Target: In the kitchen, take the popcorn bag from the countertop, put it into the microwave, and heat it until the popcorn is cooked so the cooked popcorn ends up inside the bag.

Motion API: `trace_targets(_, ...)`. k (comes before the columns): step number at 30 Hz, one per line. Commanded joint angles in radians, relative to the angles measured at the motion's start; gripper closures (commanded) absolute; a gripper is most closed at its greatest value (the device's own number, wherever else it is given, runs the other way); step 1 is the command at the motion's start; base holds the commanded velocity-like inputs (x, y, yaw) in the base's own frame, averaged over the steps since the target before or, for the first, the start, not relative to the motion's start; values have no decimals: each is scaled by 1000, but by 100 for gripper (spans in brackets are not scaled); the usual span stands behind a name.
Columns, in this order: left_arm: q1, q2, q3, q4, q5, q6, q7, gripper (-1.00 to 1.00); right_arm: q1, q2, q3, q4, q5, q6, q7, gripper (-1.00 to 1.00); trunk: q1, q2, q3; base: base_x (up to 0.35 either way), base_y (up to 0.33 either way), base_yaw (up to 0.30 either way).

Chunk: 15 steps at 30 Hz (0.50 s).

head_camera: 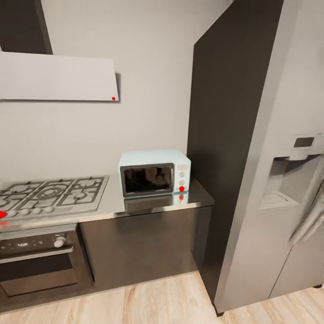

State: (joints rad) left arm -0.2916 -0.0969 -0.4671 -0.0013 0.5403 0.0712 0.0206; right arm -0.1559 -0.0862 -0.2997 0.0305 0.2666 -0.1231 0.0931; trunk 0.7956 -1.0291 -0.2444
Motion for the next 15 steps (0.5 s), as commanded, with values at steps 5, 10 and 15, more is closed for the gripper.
trace_targets(5, 72, 51, -8, 0, 116, -125, 0, -100, -2, 0, -9, 3, 8, -6, 2, -100, -1, -1, -1, -301, 0, 0)
trace_targets(10, 75, 62, -8, 1, 173, -135, -25, -100, -2, 0, -9, 3, 8, -5, 2, -100, -1, -1, -1, -28, 0, 0)
trace_targets(15, 75, 60, -10, 1, 174, -133, -26, -100, -2, 0, -9, 3, 8, -6, -1, -100, -1, -1, -1, -1, 0, 0)
